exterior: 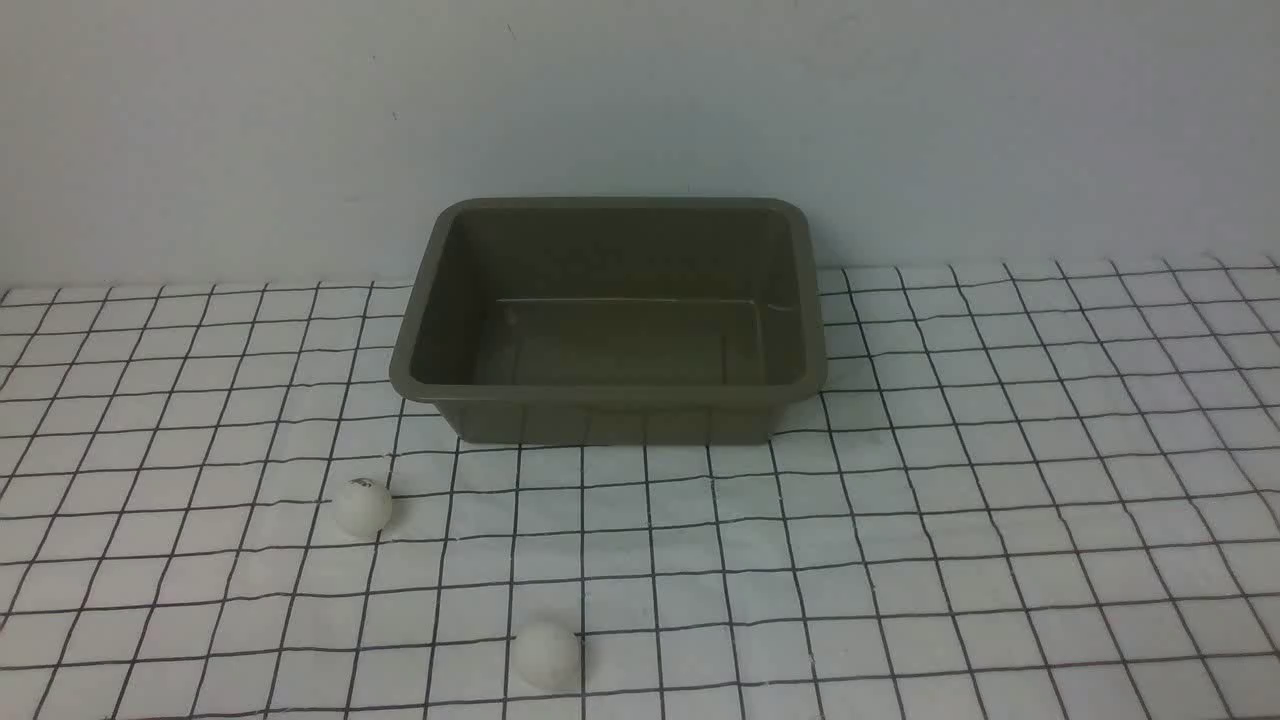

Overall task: Put the table tennis balls into the box on the white checkered tablecloth.
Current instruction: 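Reach for and grasp a ping pong ball on the table beside the basket, then drop the ball into the bin, then reach for and grasp a ping pong ball on the table beside the basket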

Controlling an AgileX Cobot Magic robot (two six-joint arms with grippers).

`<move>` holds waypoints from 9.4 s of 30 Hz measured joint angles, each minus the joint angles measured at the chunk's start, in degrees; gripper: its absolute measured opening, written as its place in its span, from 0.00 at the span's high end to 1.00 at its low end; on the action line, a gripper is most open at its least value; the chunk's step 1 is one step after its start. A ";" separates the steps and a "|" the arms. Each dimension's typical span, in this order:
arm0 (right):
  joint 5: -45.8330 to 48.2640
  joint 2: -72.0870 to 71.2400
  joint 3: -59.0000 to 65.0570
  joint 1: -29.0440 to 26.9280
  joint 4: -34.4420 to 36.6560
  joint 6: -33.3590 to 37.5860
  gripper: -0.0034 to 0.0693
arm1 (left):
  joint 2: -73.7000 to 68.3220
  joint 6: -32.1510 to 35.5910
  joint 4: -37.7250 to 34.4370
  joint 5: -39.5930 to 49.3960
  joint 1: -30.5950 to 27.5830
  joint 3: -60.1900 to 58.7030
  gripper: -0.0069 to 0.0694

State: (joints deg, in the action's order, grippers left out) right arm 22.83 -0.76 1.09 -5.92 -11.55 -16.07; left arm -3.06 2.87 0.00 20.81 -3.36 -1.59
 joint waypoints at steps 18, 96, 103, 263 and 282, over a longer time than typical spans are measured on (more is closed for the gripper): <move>0.00 0.00 0.00 0.00 0.00 1.31 0.97 | 0.00 0.00 0.00 0.00 0.00 0.00 0.20; 0.00 0.00 0.00 0.00 0.00 2.20 0.97 | -47.57 59.10 -60.22 -1.31 0.39 32.07 0.28; 0.00 0.00 0.00 0.00 0.00 2.20 0.97 | -65.53 60.14 -59.36 -1.51 0.39 39.14 0.28; 0.00 0.00 0.00 0.00 0.00 2.20 0.97 | -111.17 53.21 -44.66 4.01 14.36 82.47 0.28; -0.04 0.00 0.00 0.00 0.00 2.20 0.97 | -86.69 26.97 -17.30 38.34 18.95 70.96 0.35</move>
State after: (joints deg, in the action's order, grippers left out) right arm 22.79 -0.76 1.09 -5.92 -11.55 -13.87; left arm -89.75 29.84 -17.30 59.15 15.60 69.37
